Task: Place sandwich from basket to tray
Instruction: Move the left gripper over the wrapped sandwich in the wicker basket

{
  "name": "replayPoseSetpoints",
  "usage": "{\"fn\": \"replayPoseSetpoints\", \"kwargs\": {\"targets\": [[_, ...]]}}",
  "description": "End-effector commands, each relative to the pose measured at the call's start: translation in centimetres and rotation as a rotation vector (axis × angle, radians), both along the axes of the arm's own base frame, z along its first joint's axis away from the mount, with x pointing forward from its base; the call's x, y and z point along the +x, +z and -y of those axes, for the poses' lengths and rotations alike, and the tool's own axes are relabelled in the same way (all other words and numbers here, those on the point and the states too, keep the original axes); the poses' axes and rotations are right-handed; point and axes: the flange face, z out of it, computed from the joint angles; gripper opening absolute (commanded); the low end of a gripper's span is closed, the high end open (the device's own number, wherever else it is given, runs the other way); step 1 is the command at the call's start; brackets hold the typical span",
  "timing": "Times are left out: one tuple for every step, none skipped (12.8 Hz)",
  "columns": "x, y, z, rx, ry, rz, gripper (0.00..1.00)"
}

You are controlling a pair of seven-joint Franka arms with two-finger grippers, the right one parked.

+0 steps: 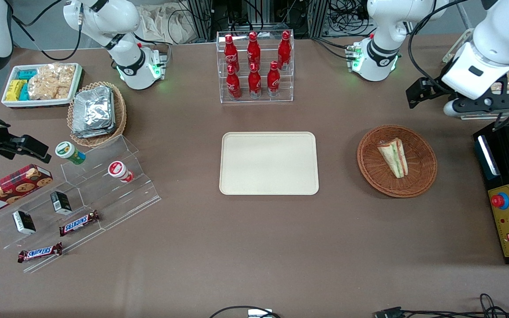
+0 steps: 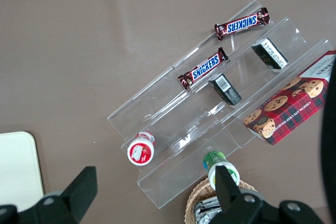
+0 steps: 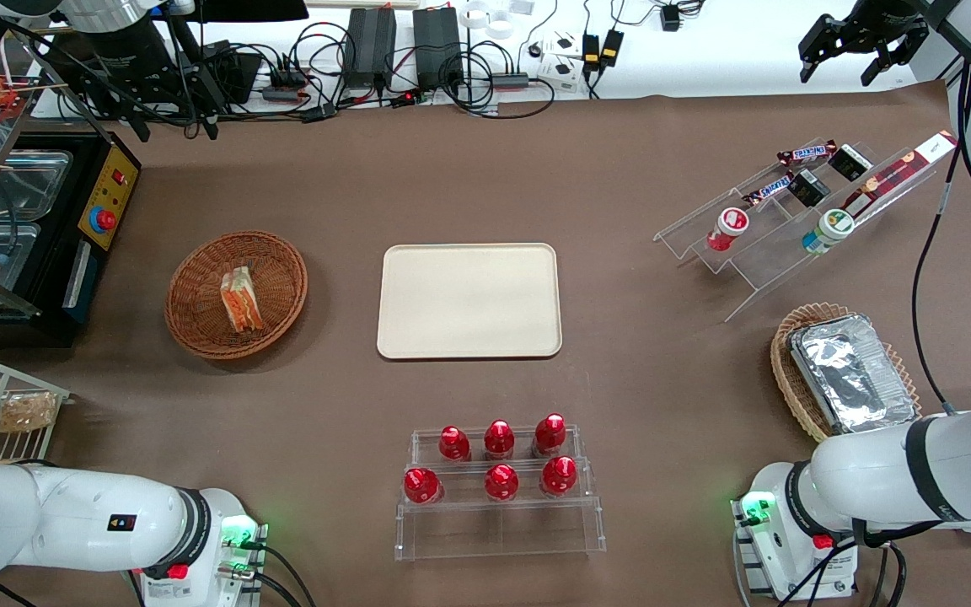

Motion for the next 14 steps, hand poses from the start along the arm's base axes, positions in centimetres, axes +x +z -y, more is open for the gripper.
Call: {"fn": "replayPoseSetpoints", "kwargs": {"targets": [[0.2,0.6,-0.4,-0.001,0.009,-0.014,1.0],[0.2,0.3,-0.5,0.009,0.008,-0.021,1.0],[0.2,0.2,-0.6,0.011,0.006,-0.026,1.0],[0.4,0.3,-0.6,0.012,0.008,-0.023,1.0],[0.4,0.4,-0.8,0.013,0.013,-0.021,1.0],[0.3,0.3,-0.8,0.015,0.007,-0.022,1.0],[0.4,0.3,-0.9,0.013,0.001,-0.023,1.0],[0.5,0.3,-1.4,0.014,0.01,-0.022,1.0],[0.4,-0.3,-2.4,0.02,0.031,-0.04,1.0],[-0.4,-1.0,-2.8,0.037,0.037,-0.062,1.0],[-1.4,-0.7,-3.4,0.063,0.047,-0.053,1.0],[-1.6,-1.0,-3.6,0.069,0.058,-0.062,1.0],[-2.3,-1.0,-5.4,0.07,0.122,-0.076,1.0],[-3.3,-1.2,-5.8,0.067,0.178,-0.084,1.0]]}}
